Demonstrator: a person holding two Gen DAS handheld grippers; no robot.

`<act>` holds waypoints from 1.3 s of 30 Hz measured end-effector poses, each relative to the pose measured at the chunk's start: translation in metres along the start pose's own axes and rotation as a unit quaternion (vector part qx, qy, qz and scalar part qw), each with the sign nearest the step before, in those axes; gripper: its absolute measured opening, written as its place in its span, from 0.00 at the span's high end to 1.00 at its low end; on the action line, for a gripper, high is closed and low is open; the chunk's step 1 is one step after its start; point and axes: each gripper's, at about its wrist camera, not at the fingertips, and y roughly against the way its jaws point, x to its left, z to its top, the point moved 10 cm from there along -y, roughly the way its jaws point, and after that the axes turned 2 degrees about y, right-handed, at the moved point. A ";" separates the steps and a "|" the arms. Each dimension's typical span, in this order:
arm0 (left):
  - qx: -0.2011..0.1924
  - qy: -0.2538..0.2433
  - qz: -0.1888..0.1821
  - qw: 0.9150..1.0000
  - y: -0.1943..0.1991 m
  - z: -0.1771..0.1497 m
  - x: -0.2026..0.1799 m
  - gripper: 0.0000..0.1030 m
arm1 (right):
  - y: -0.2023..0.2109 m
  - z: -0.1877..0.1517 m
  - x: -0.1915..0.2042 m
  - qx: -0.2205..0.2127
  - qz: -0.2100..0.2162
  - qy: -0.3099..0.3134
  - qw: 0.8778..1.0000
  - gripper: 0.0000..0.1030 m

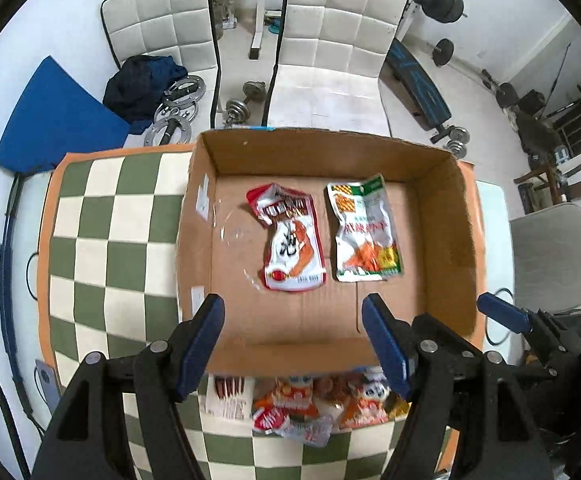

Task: Organize snacks
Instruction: 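Grasp the red panda bag with left tool while right tool grasps the yellow bag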

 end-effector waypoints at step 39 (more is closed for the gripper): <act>0.165 -0.047 0.063 0.983 -0.200 -0.160 -0.001 0.43 | -0.118 -0.225 -0.147 0.154 -0.021 -0.147 0.977 0.11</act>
